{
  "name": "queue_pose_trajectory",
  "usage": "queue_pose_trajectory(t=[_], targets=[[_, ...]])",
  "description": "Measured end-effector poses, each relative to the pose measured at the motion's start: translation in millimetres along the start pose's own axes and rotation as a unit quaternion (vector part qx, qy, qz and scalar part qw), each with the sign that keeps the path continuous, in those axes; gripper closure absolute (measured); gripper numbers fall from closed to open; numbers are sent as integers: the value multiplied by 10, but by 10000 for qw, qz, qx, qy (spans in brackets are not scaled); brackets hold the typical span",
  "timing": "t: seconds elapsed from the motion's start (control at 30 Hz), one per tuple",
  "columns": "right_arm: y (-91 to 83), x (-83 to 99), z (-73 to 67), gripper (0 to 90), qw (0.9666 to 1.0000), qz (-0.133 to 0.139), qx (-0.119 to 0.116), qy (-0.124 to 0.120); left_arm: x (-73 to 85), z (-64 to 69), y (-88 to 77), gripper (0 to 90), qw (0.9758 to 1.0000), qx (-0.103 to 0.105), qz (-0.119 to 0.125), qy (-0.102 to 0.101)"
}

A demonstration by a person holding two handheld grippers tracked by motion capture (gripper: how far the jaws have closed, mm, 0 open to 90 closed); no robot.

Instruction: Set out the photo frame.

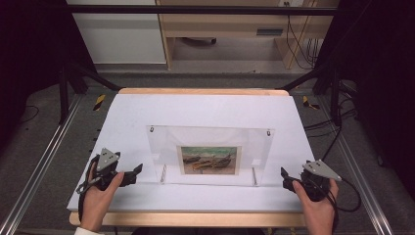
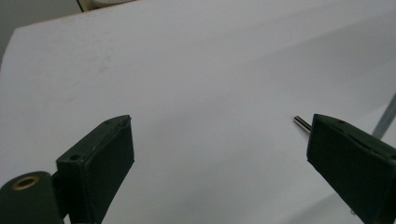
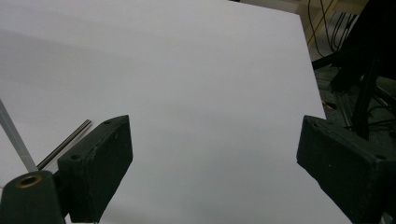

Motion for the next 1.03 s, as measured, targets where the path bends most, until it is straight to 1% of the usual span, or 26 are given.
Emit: queue_pose_trajectory(t=[0.03,0.1,0.13,0.17,0.2,0.23,0.33,0.37,0.4,0.47,0.5,0.53,0.57,0.6,0.63,0.67,0.7,0.73,0.77,0.83,0.87,0.9,0.93,0.97,1.03], targets=[[26,-15,-3,108,10000,-47,-6,-47,-17,-17,19,68,10000,-38,-26,52],[109,-53,-18,109,9999,-113,-18,-86,-47,-78,71,68,9999,-77,-67,55],[132,-69,-16,110,9999,-122,-12,-79,-47,-78,71,68,9999,-77,-67,55],[155,-83,-7,112,9999,-138,-2,-92,-60,-119,116,68,9999,-112,-72,25],[155,-83,-7,112,9999,-138,-2,-92,-60,-119,116,68,9999,-112,-72,25],[202,-114,9,113,9999,-161,6,-58,-71,-172,172,68,9999,-135,-97,-16],[251,-137,32,117,9998,-210,29,-35,-73,-195,220,69,9998,-115,-119,-68],[304,-145,63,129,9994,-266,213,-32,-72,-192,258,69,9999,-87,-135,-51],[304,-145,63,129,9994,-266,213,-32,-72,-192,258,69,9999,-87,-135,-51],[361,-146,88,136,9990,-334,289,82,-66,-177,302,69,9998,-47,-188,-29],[420,-148,101,141,9984,-432,333,174,-55,-165,343,69,9996,-1,-275,-2],[420,-148,101,141,9984,-432,333,174,-55,-165,343,72,9996,-1,-275,-2],[478,-148,101,145,9970,-589,392,304,-36,-148,356,78,9996,59,-281,-36],[478,-148,101,145,9970,-589,392,304,-36,-148,356,79,9996,59,-281,-36],[496,-143,97,144,9962,-672,367,424,-23,-132,354,79,9994,122,-303,-75],[524,-123,90,144,9947,-766,340,599,-15,-117,350,79,9994,138,-317,-95],[552,-81,61,145,9936,-855,256,689,-12,-97,335,76,9994,110,-334,-78],[552,-81,61,145,9936,-855,256,689,-12,-97,335,72,9994,110,-334,-78],[550,-55,40,135,9941,-853,140,654,-5,-96,321,70,9994,83,-304,-109],[537,-46,32,127,9940,-841,107,684,7,-97,313,67,9993,87,-344,-149],[510,-15,40,122,9944,-774,18,725,17,-98,312,63,9993,61,-337,-178],[493,1,44,121,9948,-733,-30,706,34,-107,286,62,9991,37,-355,-207],[480,8,44,120,9952,-704,-56,683,41,-109,264,61,9992,32,-321,-233],[457,18,40,120,9956,-662,-70,654,46,-111,241,61,9991,20,-345,-228],[434,24,39,122,9957,-648,-79,659,55,-110,226,61,9992,-3,-323,-235]])
Point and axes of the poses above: each handheld gripper's, and its own axes: y roughly forward along the jaws, x roughly out of its underside, z roughly to its right, the point moved 1 cm from there along y, roughly forward along the jaws, and after that the axes turned 1 degree about -x, right-handed, at the moved point
